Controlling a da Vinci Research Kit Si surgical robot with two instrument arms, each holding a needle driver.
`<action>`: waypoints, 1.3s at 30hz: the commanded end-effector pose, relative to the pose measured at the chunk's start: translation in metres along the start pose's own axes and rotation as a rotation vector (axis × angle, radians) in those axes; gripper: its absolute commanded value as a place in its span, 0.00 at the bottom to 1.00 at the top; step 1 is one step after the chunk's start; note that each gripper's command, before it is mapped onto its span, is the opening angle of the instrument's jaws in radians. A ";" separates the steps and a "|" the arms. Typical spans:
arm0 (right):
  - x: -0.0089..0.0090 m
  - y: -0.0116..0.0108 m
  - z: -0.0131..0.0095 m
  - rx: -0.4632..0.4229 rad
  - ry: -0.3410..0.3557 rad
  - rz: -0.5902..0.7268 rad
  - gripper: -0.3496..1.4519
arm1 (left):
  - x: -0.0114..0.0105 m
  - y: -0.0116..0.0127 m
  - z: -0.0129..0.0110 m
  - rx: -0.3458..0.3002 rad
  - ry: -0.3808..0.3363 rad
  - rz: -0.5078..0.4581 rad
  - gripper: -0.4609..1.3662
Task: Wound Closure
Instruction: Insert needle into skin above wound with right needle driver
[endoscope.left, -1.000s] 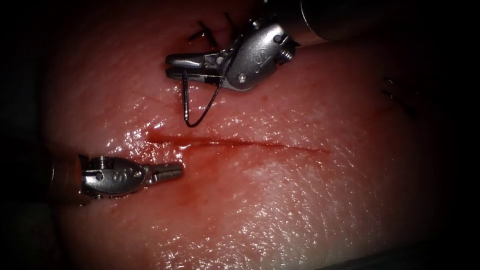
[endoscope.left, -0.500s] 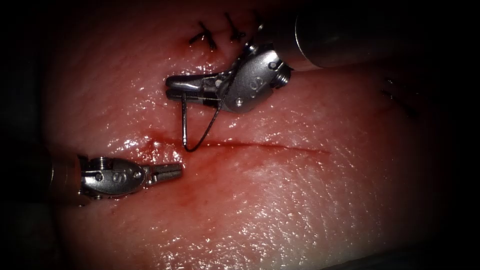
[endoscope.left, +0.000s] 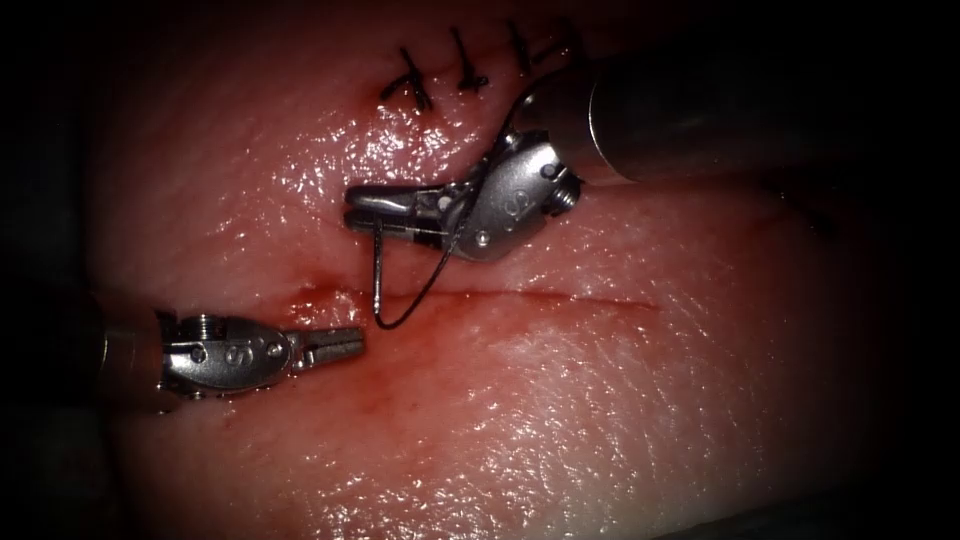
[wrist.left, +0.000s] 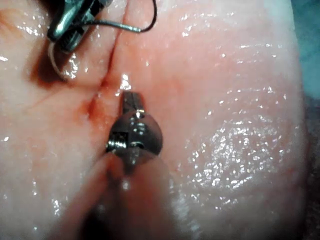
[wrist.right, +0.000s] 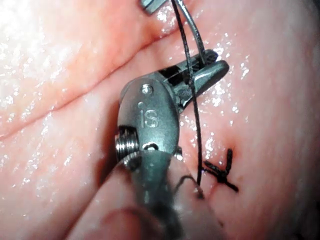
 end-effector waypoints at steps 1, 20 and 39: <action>0.0000 0.0001 0.0000 0.003 -0.003 0.006 0.00 | 0.0000 0.0000 0.0000 -0.002 0.002 -0.001 0.06; -0.0014 -0.0042 0.0000 0.060 -0.047 0.112 0.00 | 0.0000 0.0000 0.0000 0.000 0.008 -0.003 0.06; -0.0018 -0.0046 -0.0009 0.126 -0.114 0.189 0.00 | 0.0002 0.0001 0.0004 0.000 0.009 -0.006 0.06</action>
